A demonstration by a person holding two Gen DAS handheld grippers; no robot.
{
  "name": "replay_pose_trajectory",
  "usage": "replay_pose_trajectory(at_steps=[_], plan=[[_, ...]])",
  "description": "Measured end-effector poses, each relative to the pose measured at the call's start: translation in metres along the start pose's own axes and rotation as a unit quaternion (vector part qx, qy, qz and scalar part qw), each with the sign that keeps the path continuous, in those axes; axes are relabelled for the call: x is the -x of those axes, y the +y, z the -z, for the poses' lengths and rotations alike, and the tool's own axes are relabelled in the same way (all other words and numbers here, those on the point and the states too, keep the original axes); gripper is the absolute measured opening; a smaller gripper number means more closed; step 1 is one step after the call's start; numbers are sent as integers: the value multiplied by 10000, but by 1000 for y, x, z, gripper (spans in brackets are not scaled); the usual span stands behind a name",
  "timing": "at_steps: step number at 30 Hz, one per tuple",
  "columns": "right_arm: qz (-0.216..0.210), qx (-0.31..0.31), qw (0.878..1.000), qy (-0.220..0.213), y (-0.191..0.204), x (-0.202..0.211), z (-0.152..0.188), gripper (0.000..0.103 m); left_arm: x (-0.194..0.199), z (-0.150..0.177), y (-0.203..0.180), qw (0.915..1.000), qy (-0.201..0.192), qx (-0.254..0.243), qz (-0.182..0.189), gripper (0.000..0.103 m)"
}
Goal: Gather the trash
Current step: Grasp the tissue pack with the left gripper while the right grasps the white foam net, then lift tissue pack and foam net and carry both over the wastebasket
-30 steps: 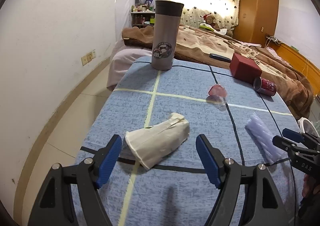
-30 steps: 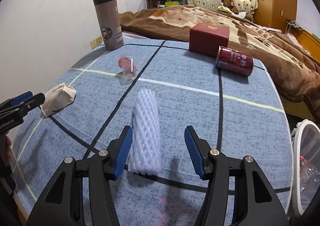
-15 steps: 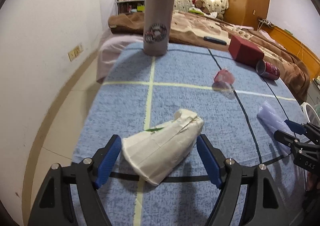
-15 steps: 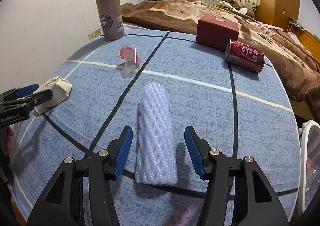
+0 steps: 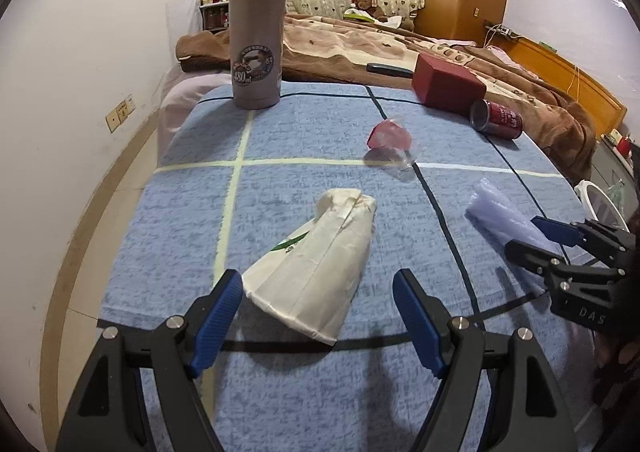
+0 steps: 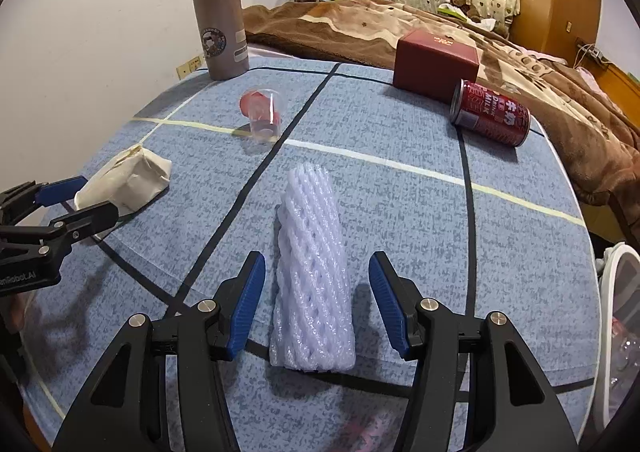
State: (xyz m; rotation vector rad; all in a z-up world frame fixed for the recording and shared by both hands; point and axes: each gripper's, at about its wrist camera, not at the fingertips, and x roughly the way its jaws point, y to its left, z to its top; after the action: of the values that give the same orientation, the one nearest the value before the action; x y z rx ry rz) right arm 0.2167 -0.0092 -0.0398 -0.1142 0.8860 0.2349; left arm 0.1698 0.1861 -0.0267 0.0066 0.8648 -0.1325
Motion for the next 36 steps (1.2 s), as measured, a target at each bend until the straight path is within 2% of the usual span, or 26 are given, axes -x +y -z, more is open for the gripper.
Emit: replay_pose_trajectory(at_steps=[4, 7, 11, 20, 23, 25, 27, 34, 36], plan=[[10, -30, 10000, 37, -1, -2, 0, 56, -12, -2, -5, 9999, 127, -5, -55, 77], [33, -31, 10000, 33, -1, -3, 1, 56, -12, -1, -10, 9999, 111, -86, -59, 69], [-69, -87, 9999, 83, -3, -4, 1, 56, -13, 0, -13, 9998, 115, -105, -106, 66], [-5, 57, 10000, 53, 3, -5, 3, 55, -14, 0, -13, 9998, 120, -86, -158, 59], [-30, 56, 10000, 56, 2, -5, 4, 46, -15, 1, -13, 9997, 117, -105, -164, 58], [-28, 41, 10000, 64, 2, -5, 4, 44, -14, 1, -13, 9997, 113, -116, -174, 57], [-39, 7, 10000, 55, 1, -4, 4, 35, -14, 1, -14, 9997, 94, -117, -190, 54], [-73, -50, 10000, -9, -1, -3, 4, 31, -11, 1, -16, 9997, 69, -139, -174, 45], [-111, -44, 9999, -3, 0, -3, 5, 31, -10, 1, -17, 9997, 58, -146, -170, 39]])
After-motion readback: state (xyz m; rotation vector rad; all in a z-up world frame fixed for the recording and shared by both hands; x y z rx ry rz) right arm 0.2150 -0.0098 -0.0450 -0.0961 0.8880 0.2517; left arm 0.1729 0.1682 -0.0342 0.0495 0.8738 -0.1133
